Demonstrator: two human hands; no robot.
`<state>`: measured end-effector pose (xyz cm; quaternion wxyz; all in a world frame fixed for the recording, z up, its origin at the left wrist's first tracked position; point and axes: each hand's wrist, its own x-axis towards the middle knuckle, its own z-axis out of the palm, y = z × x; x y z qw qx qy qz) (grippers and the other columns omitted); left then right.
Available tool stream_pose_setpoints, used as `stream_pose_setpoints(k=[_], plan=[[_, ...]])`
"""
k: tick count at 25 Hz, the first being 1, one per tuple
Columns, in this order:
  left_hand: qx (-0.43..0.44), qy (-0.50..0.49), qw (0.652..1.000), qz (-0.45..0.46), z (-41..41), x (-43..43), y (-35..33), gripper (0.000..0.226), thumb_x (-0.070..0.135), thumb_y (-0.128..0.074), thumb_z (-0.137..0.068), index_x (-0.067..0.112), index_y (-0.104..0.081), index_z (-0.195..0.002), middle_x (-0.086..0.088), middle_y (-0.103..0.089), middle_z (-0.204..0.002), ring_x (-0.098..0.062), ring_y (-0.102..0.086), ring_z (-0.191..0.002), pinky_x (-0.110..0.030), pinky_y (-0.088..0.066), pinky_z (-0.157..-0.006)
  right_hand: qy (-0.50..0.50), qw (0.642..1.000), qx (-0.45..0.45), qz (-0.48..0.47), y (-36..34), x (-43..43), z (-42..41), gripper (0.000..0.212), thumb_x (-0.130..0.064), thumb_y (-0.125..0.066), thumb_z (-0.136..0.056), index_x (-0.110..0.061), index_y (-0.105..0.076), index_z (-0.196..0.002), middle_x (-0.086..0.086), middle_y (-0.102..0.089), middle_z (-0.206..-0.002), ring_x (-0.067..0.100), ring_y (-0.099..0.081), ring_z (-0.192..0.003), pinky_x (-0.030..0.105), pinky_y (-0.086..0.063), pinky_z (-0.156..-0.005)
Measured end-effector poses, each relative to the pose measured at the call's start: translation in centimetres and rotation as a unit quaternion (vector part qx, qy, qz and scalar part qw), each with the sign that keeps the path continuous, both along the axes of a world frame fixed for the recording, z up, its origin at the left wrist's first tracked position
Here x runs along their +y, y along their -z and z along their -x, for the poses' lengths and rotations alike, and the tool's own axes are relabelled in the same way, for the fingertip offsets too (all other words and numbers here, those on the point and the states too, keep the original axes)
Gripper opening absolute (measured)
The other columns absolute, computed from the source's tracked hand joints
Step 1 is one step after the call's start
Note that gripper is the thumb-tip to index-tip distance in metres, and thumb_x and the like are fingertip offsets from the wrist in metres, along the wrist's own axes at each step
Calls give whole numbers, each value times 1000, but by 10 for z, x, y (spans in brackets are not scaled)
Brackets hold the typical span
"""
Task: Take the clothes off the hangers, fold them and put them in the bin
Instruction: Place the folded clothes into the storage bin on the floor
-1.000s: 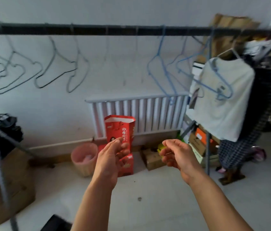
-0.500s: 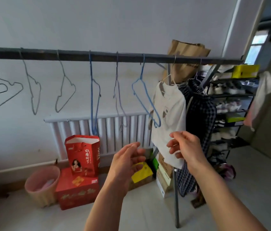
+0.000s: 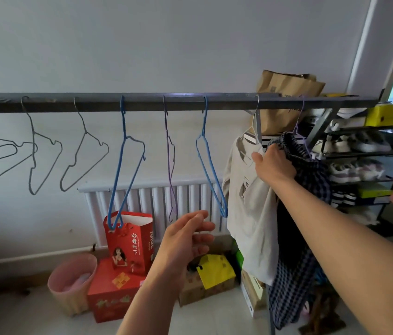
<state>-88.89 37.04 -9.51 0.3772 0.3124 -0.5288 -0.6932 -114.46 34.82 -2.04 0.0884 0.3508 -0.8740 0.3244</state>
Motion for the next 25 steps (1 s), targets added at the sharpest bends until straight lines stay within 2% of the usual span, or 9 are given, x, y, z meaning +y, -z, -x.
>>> stream_pose_setpoints(k=[3,9,13,16,18,22,25], plan=[[8,-6,1000,7,0,-5,0,22,23,-54,-98,15,-72,-106,-7,-73,-91,-22,-64,-82,-35,-50,-74,-17,999,33,5,2,-7,5,31,-28,-31,-104,-6,-47,-119,17,-57,-124,36,-56,-112,38,-35,-75],[-3,-14,999,33,-3,-2,3,22,23,-52,-98,18,-72,-104,-7,-74,-93,-23,-64,-84,-36,-49,-76,-23,991,64,112,-7,7,4,27,-28,-31,-104,-10,-50,-109,12,-58,-102,31,-54,-91,34,-30,-68],[0,-10,997,81,-1,5,-4,21,22,-51,-98,19,-71,-105,-6,-74,-91,-19,-65,-80,-32,-50,-73,-65,982,63,163,-3,40,11,17,-35,-47,-97,-20,-53,-90,1,-56,-85,25,-49,-77,34,-35,-63],[-7,7,992,122,8,15,-11,18,19,-53,-98,19,-70,-104,-3,-74,-87,-14,-64,-74,-30,-51,-70,-114,980,54,151,15,79,12,23,-37,-53,-94,-24,-49,-75,-5,-54,-68,25,-52,-69,42,-43,-62],[-22,20,988,151,14,21,-15,17,19,-53,-99,20,-69,-103,-2,-73,-85,-14,-65,-72,-30,-52,-69,-143,978,43,148,23,108,10,28,-37,-55,-93,-25,-48,-68,-4,-50,-61,20,-50,-62,43,-45,-61],[-51,20,978,202,28,28,-19,16,17,-52,-98,18,-67,-103,-5,-71,-85,-14,-66,-68,-30,-55,-64,-200,970,10,135,20,165,-1,23,-25,-59,-93,-15,-60,-72,9,-56,-65,18,-50,-62,34,-37,-59],[-84,-20,964,252,42,28,-14,11,21,-54,-96,24,-63,-102,-2,-67,-92,-10,-67,-66,-35,-59,-64,-229,967,-17,107,9,204,-14,18,-21,-61,-93,-14,-66,-77,8,-65,-73,17,-58,-67,31,-42,-66]])
